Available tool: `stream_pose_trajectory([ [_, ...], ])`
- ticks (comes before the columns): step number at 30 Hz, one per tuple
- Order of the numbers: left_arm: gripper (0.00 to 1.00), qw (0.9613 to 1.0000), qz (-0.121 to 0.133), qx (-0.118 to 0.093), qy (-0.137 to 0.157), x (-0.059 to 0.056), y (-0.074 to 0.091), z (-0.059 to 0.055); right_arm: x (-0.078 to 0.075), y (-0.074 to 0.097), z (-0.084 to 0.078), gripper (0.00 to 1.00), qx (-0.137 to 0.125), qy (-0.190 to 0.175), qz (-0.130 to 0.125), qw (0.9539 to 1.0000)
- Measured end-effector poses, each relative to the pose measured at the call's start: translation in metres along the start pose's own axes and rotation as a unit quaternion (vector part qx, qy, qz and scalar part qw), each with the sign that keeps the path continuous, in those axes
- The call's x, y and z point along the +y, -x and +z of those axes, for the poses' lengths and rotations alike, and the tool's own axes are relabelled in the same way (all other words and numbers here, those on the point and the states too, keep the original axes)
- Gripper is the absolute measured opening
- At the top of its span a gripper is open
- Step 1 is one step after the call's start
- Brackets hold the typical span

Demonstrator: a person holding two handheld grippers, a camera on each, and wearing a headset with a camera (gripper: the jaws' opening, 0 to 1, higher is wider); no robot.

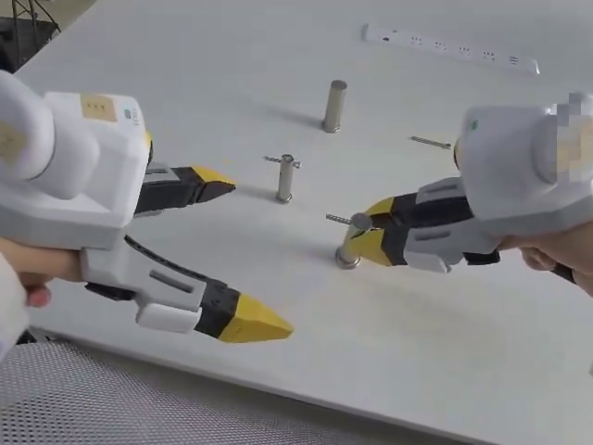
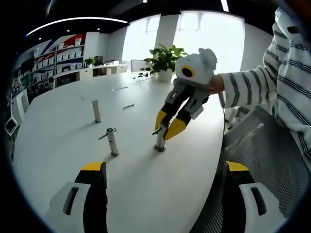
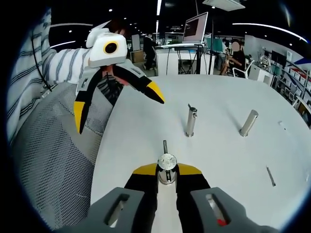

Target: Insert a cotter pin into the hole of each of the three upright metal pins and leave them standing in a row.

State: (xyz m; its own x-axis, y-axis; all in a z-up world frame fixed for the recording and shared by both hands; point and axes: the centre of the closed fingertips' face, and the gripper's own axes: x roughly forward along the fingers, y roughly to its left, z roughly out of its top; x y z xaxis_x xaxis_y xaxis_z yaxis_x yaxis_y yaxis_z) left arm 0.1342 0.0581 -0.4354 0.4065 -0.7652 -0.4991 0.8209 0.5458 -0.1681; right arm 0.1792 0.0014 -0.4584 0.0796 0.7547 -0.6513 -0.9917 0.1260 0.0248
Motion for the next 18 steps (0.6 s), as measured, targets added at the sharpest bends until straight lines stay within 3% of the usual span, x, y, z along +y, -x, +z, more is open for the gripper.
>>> stream_pose_trajectory([
  [4,0.99,1.0000,0.001,-0.001,0.001,0.001,0.002,0.000,-0.008,0.004,0.008,0.07,-0.018,-0.012,-0.006,0.9997],
  [9,0.99,1.0000,0.001,0.004,0.000,0.000,0.002,0.000,-0.027,0.005,0.005,0.07,0.002,0.011,-0.019,0.9998],
  [18,0.98,0.9999,0.000,0.010,0.005,0.000,0.004,-0.004,-0.053,0.008,0.001,0.08,0.003,0.010,-0.025,0.9996],
])
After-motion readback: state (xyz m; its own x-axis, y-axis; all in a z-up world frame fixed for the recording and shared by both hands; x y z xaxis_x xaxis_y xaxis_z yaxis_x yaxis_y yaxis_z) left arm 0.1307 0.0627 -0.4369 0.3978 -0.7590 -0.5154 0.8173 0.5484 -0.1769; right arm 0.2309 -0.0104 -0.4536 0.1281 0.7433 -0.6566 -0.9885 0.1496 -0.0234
